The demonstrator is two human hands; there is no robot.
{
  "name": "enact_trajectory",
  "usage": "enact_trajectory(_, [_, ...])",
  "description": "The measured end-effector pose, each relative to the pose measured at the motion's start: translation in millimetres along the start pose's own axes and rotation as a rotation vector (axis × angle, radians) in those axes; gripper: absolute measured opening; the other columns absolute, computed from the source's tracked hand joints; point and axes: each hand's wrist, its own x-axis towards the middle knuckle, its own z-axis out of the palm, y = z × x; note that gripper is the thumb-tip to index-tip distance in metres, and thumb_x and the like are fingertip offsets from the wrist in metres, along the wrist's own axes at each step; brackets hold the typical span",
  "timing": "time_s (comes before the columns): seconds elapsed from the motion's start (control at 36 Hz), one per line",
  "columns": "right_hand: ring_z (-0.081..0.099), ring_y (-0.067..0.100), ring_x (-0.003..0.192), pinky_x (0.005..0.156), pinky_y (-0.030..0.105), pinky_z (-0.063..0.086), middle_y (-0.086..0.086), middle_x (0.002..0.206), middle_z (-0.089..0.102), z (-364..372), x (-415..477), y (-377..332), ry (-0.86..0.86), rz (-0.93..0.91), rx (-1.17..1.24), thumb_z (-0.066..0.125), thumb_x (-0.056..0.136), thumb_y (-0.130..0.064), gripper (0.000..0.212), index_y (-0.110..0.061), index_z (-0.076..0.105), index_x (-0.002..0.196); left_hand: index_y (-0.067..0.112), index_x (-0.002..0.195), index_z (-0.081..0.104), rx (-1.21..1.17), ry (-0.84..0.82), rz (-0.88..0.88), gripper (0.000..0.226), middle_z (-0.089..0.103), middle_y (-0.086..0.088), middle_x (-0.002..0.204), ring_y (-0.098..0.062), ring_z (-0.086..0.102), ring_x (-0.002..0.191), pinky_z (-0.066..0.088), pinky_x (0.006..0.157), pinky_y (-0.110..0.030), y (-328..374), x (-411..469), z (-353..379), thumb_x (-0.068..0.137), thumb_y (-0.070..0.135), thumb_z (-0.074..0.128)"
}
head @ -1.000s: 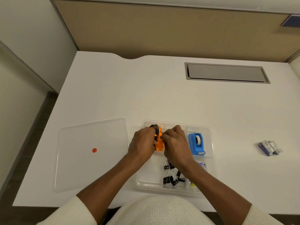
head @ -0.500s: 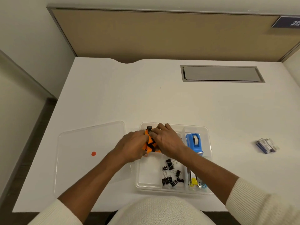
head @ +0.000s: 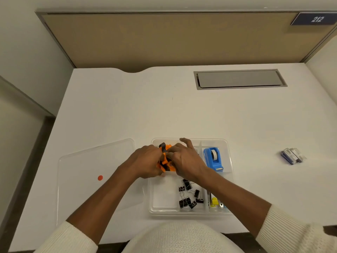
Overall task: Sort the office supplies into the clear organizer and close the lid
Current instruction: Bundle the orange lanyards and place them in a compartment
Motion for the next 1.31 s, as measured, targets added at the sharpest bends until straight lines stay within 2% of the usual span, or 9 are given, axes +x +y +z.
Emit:
enact_trajectory(0.14, [0.063, 0.025, 0.11, 0.123, 0.052, 0.02, 0.002, 0.112, 0.072, 0, -10, -7, -0.059, -0.02, -0.051, 0.063, 0.091, -0.014, 0.02, -0.02, 0.074, 0.107, 0.027, 0.096, 0.081, 0.026, -0.017, 0.076, 0.014, 0.069, -0.002, 0.087, -0.025, 0.066, 0.081, 0.056, 0.07, -0.036, -2, 10, 5, 0.087, 0.024, 0.071])
enact_trajectory(0.28, [0.07, 0.033, 0.108, 0.112, 0.06, 0.042, 0.012, 0.11, 0.077, 5, -14, -22, 0.011, -0.067, -0.028, 0.083, 0.071, -0.009, 0.024, -0.013, 0.08, 0.095, 0.023, 0.089, 0.081, -0.025, -0.034, 0.086, 0.009, 0.056, 0.013, 0.073, -0.021, 0.066, 0.078, 0.052, 0.068, -0.032, -5, 26, 4, 0.08, 0.023, 0.081])
enact_trajectory(0.39, [0.061, 0.036, 0.123, 0.12, 0.057, 0.033, 0.016, 0.117, 0.074, 8, -17, -28, 0.019, -0.007, 0.042, 0.076, 0.074, -0.008, 0.03, -0.006, 0.077, 0.104, 0.019, 0.083, 0.076, 0.026, -0.03, 0.076, 0.009, 0.068, 0.004, 0.082, -0.022, 0.065, 0.076, 0.051, 0.066, -0.033, -3, 34, 6, 0.079, 0.026, 0.079])
enact_trajectory(0.5, [0.048, 0.028, 0.135, 0.121, 0.042, 0.031, 0.009, 0.136, 0.064, 5, -28, -35, 0.044, 0.214, 0.229, 0.065, 0.087, -0.007, 0.041, -0.011, 0.068, 0.128, 0.021, 0.083, 0.062, 0.13, 0.069, 0.081, 0.024, 0.059, 0.005, 0.079, -0.019, 0.057, 0.068, 0.037, 0.052, -0.029, 6, 37, 19, 0.085, 0.044, 0.071])
enact_trajectory(0.58, [0.048, 0.025, 0.138, 0.115, 0.037, 0.041, 0.008, 0.147, 0.057, -2, -39, -37, 0.139, 0.49, 0.431, 0.066, 0.094, -0.007, 0.048, -0.015, 0.06, 0.141, 0.024, 0.097, 0.063, 0.183, 0.133, 0.08, 0.028, 0.068, 0.003, 0.096, -0.019, 0.064, 0.081, 0.053, 0.065, -0.034, 9, 36, 31, 0.09, 0.05, 0.07])
enact_trajectory(0.78, [0.068, 0.023, 0.112, 0.093, 0.029, 0.051, 0.012, 0.125, 0.071, -17, -45, -14, 0.125, 0.866, 0.628, 0.056, 0.102, -0.015, 0.031, -0.004, 0.065, 0.13, 0.022, 0.109, 0.069, 0.158, 0.211, -0.049, 0.019, 0.066, 0.002, 0.107, -0.019, 0.056, 0.1, 0.056, 0.071, -0.034, 9, 26, 30, 0.091, 0.029, 0.071])
enact_trajectory(0.97, [0.065, 0.026, 0.1, 0.076, 0.034, 0.048, 0.011, 0.114, 0.068, -19, -14, -10, -0.113, 0.897, 0.618, 0.056, 0.099, -0.024, 0.031, -0.007, 0.054, 0.124, 0.01, 0.116, 0.064, -0.142, 0.424, -0.42, 0.03, 0.063, -0.009, 0.114, -0.027, 0.065, 0.101, 0.055, 0.078, -0.036, 6, 5, 31, 0.09, 0.015, 0.077])
enact_trajectory(1.17, [0.056, 0.036, 0.12, 0.099, 0.044, 0.048, 0.017, 0.127, 0.064, -13, -10, -10, -0.188, 0.819, 0.56, 0.054, 0.098, -0.019, 0.043, -0.006, 0.044, 0.138, 0.009, 0.121, 0.069, -0.328, 0.44, -0.551, 0.036, 0.078, -0.01, 0.107, -0.029, 0.073, 0.098, 0.059, 0.084, -0.039, -3, 1, 39, 0.089, 0.022, 0.081])
enact_trajectory(1.31, [0.063, 0.031, 0.106, 0.075, 0.034, 0.046, 0.014, 0.116, 0.067, -8, -23, -14, -0.136, 0.762, 0.532, 0.057, 0.097, -0.014, 0.049, -0.005, 0.041, 0.142, 0.01, 0.114, 0.067, -0.337, 0.425, -0.574, 0.036, 0.077, -0.011, 0.101, -0.03, 0.073, 0.09, 0.058, 0.074, -0.037, 1, 1, 39, 0.087, 0.026, 0.085])
